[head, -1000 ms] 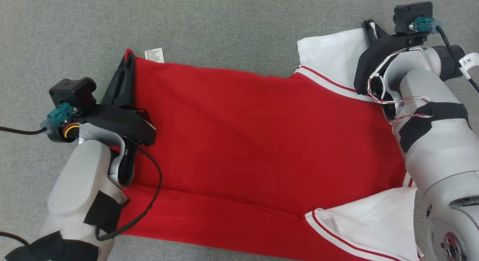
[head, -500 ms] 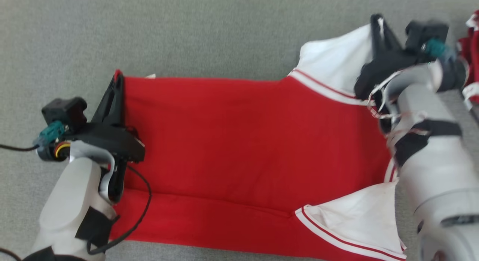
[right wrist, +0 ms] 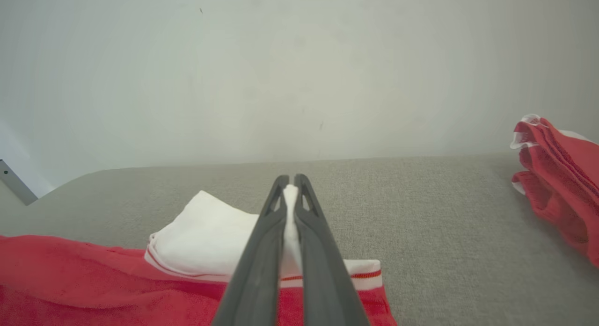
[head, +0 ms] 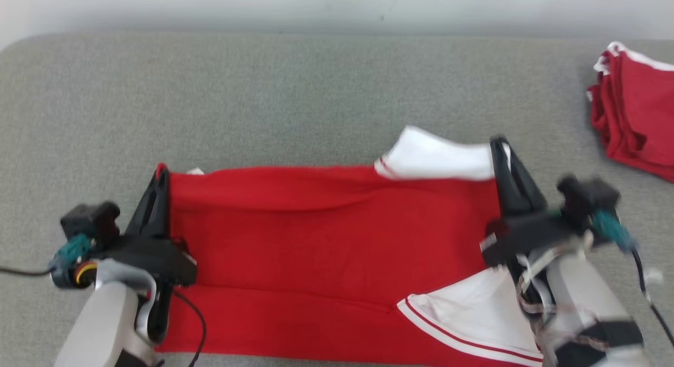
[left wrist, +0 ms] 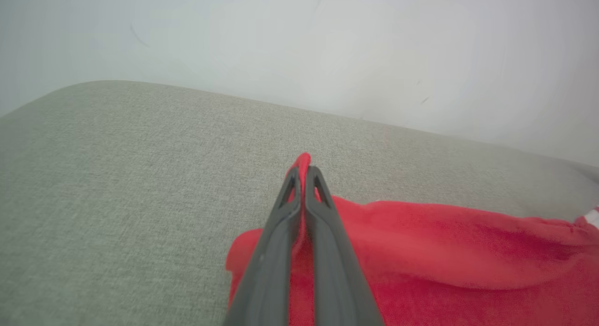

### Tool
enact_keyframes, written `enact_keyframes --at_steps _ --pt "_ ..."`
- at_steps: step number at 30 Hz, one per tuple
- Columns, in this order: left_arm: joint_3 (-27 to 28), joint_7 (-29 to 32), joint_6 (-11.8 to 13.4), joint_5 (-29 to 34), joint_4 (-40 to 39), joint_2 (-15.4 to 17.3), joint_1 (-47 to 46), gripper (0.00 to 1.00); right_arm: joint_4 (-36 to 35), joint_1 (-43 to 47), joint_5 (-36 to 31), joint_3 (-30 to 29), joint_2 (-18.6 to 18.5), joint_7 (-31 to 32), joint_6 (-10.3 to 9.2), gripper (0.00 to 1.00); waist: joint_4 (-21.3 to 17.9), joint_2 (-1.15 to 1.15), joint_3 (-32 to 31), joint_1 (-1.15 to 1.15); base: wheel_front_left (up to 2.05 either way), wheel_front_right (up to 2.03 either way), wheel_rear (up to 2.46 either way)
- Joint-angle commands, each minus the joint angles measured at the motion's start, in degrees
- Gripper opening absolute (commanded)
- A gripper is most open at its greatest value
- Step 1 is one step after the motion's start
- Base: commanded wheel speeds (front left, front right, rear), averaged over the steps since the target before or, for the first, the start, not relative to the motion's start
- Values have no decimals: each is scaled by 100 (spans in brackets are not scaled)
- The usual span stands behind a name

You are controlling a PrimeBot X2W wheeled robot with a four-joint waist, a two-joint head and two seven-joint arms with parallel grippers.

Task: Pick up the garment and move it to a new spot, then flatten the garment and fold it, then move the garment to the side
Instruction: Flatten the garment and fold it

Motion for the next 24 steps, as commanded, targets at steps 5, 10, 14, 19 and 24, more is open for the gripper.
enact_keyframes --at_steps 5,10,14,19,24 --pt "117 -17 13 101 -256 19 463 0 -852 950 473 138 -159 -21 -12 0 -106 0 -236 1 0 0 0" --pt "282 -17 13 98 -463 -16 790 0 -1560 1712 786 219 -224 -22 -12 0 -111 0 -337 1 0 0 0" --pt "531 -17 13 180 -745 -77 1064 0 -2026 2294 981 197 -257 -22 -12 0 -100 0 -410 1 0 0 0" --pt "552 -17 13 247 -976 -148 1412 0 -2127 2771 1050 221 -333 -22 -12 0 -94 0 -500 1 0 0 0" --pt "582 -17 13 293 -1006 -255 1690 0 -2062 2976 885 191 -323 -22 -12 0 -97 0 -548 1 0 0 0"
